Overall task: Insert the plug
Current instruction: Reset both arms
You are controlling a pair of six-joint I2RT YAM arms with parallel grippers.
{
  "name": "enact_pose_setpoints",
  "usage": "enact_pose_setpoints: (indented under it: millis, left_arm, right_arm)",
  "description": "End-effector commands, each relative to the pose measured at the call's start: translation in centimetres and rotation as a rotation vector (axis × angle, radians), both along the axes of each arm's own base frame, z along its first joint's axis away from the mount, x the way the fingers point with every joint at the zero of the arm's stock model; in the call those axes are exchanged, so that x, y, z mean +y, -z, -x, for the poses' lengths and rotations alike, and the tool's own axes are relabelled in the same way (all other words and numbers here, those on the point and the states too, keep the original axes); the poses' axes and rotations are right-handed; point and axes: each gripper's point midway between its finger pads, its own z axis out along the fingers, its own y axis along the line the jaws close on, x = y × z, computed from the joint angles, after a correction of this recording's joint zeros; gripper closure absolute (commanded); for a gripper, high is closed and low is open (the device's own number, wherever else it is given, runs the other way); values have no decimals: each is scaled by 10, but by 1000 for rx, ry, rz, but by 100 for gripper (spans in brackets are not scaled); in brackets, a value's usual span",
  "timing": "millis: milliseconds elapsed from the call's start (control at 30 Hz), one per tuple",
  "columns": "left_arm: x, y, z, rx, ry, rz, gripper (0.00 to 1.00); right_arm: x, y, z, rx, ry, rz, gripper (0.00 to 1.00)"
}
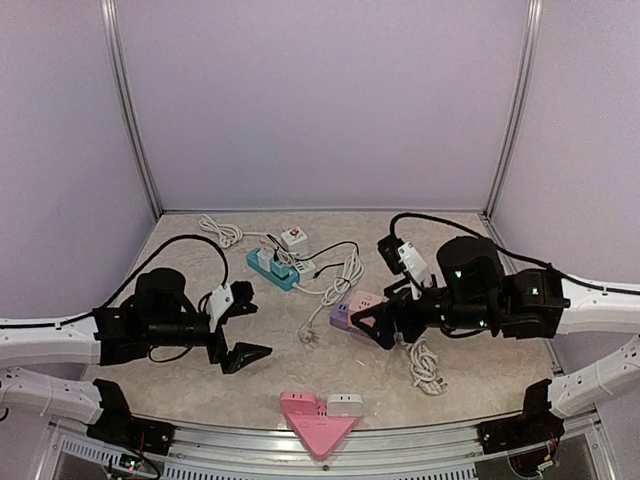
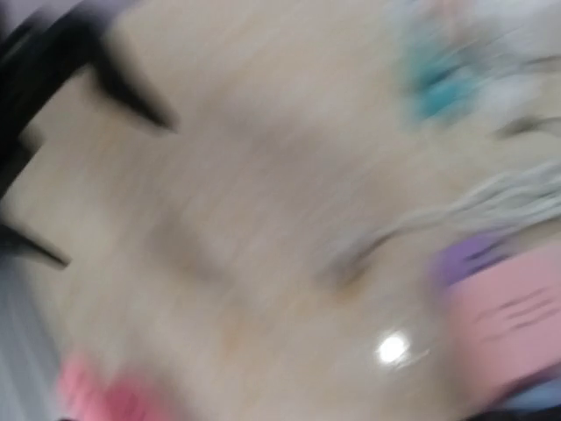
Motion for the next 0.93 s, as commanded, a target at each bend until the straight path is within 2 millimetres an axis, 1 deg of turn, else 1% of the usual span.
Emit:
enact_pose_setpoints:
  millis: [0,33,100,167,200,267,300,333,400,433,533,567,600,633,733,833,900]
  left_arm:
    - [59,-45,-79,-55,-412,68,1]
    - [75,-57,-91,-82,-482,95,1]
    - [112,-70,-112,-116,-625,127,1]
    - [153,-82,-128,-151,-780,156,1]
    - [172,-83,-133,-166,-848,159,1]
    - [211,-86,-139,-204,-987,171,1]
    - [229,-89,-138,-229,-1053,183,1]
    - [245,-87,-137,-243,-1111,186,1]
    - [273,-83,-133,-254,-1222,198,1]
    - [284,-76,-131,-247,-1267,195,1]
    - [309,-57,-122,-233,-1362,185,1]
    - [314,-53,-120,-236,-1376,190,1]
    - [320,-55,-119,-246,-1390,200,1]
    - [322,-57,-119,-255,-1391,203,1]
    - [320,-50,-119,-250,-1368,188,1]
    - [323,-41,-119,-241,-1370,171,1]
    - [328,-37,-119,-234,-1388,167,1]
  right_arm:
    - [-76,-33,-80,8,438,54,0]
    - [-91,-36,-95,11,493,63,0]
    - [-127,-35,-124,20,621,106,0]
    - [-162,-29,-143,54,721,135,0]
    - [-180,-25,-150,78,775,134,0]
    - [-211,-13,-158,150,847,104,0]
    - [-226,-7,-162,181,879,84,0]
    - [-244,1,-165,212,922,65,0]
    - [-272,17,-167,271,1011,53,0]
    - [-283,25,-167,294,1052,58,0]
    - [-310,41,-165,302,1169,151,0]
    - [-316,47,-163,304,1191,184,0]
    - [-320,51,-162,305,1207,214,0]
    - [-322,57,-161,310,1208,234,1]
    - [-322,70,-160,310,1210,238,0]
    - [-323,73,-160,283,1218,203,1]
    - [-328,70,-162,239,1250,188,0]
